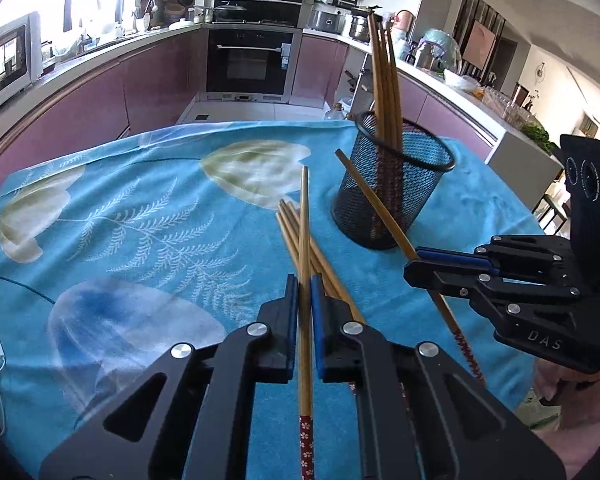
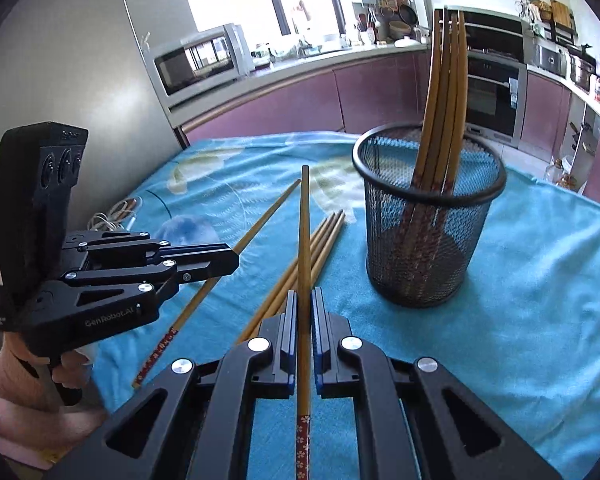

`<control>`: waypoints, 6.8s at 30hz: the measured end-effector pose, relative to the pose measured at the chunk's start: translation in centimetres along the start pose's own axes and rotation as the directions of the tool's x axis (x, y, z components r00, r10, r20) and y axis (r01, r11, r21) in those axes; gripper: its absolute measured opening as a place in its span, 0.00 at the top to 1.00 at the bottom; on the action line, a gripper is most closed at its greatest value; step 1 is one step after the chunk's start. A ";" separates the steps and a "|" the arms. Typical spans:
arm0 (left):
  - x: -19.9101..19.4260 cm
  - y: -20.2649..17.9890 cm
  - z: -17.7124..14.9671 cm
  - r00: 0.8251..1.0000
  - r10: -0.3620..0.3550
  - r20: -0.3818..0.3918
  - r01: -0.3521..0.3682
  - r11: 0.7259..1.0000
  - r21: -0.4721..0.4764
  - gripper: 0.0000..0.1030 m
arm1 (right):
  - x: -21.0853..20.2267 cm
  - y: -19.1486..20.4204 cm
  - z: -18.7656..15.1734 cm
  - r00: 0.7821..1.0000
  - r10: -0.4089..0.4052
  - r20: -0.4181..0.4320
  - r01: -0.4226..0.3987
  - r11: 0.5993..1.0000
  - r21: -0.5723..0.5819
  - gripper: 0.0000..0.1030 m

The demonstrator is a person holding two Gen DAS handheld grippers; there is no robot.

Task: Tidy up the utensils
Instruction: 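Lift both held chopsticks upright and carry them over the mesh cup, then lower both held chopsticks down into the mesh cup, then open both grippers and withdraw them from the cup, then move both grippers over the chopstick pile and close each on a chopstick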

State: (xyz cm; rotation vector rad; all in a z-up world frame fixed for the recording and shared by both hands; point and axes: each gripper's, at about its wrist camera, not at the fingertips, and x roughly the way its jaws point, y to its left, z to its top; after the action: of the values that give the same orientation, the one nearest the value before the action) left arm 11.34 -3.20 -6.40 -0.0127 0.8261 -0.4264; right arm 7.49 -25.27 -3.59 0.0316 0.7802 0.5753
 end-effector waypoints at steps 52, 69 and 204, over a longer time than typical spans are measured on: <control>-9.5 -5.8 14.6 0.917 -0.177 0.356 0.152 0.984 0.098 0.93 | -9.4 -4.3 11.4 0.931 -0.106 0.348 0.102 0.994 0.029 0.94; -1.9 -5.8 14.3 0.983 -0.112 0.142 0.092 0.986 0.142 0.93 | -4.3 -7.0 10.3 0.975 -0.151 0.162 0.141 0.987 0.072 0.94; 5.4 0.1 -0.6 0.991 0.106 -0.083 -0.108 0.994 -0.011 0.75 | 6.5 -0.9 0.2 0.988 -0.098 -0.118 0.104 0.994 0.045 0.88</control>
State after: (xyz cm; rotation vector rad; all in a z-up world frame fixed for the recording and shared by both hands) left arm 14.14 -5.05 -10.62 0.0352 0.9067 -0.3212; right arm 11.73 -22.75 -7.91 0.0061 0.9040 0.4634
